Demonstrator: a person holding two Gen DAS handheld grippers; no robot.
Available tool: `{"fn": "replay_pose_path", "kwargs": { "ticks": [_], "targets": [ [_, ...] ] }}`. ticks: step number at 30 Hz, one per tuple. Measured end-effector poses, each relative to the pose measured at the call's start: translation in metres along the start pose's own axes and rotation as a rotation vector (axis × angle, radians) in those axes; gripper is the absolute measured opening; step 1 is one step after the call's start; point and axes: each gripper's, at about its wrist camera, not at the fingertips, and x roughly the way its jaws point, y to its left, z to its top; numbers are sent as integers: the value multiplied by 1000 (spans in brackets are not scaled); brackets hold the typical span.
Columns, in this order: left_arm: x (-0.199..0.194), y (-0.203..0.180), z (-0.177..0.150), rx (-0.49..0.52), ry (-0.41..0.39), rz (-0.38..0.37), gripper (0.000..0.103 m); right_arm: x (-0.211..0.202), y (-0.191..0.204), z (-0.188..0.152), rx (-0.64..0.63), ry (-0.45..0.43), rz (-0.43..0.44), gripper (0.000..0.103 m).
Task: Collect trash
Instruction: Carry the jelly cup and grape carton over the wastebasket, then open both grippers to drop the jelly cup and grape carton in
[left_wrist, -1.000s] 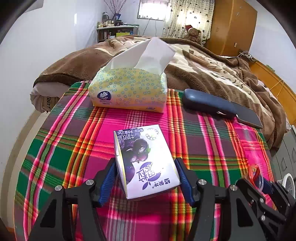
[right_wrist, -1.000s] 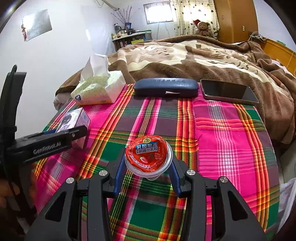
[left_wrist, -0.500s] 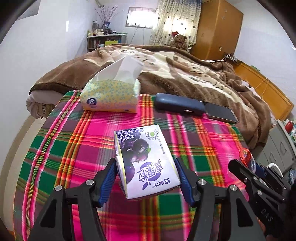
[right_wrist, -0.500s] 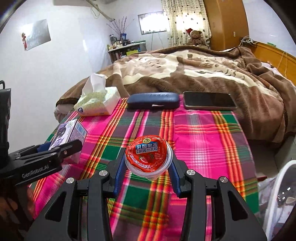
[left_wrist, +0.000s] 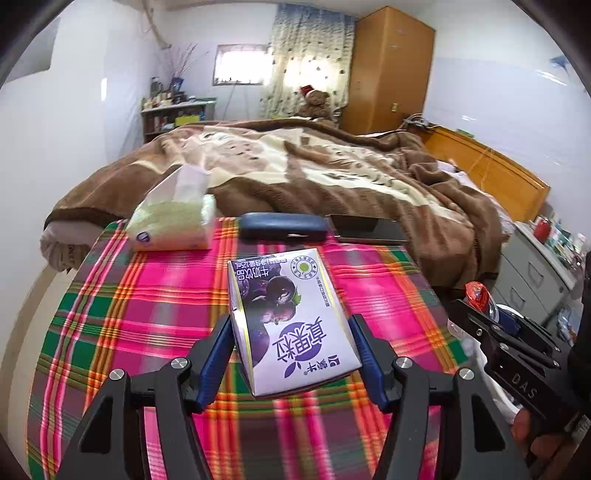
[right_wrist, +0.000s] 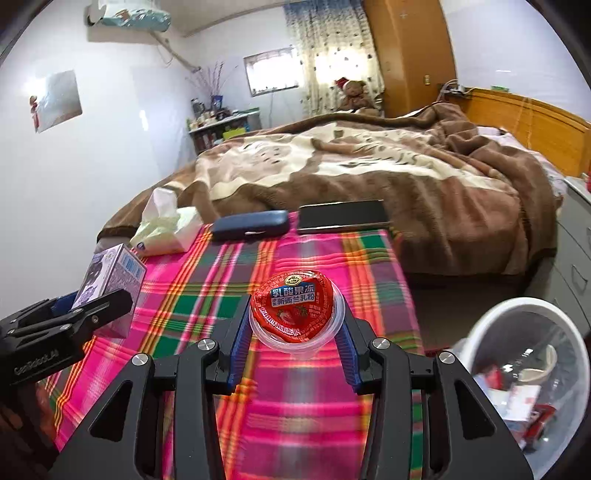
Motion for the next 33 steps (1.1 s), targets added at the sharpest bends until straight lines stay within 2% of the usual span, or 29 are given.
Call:
{"fn": "replay_pose_path", "kwargs": {
  "ticks": [11, 20, 33],
  "targets": [
    [-29, -82, -9, 90, -40, -135, 63, -44, -57, -12, 58, -47, -101, 43],
    [-24, -154, -23, 165, -3, -250, 63, -76, -117, -26, 140, -63, -208, 43],
    [-4, -238, -41, 263, 56, -345, 63, -97, -176, -41, 224, -55, -306, 43]
  ]
}}
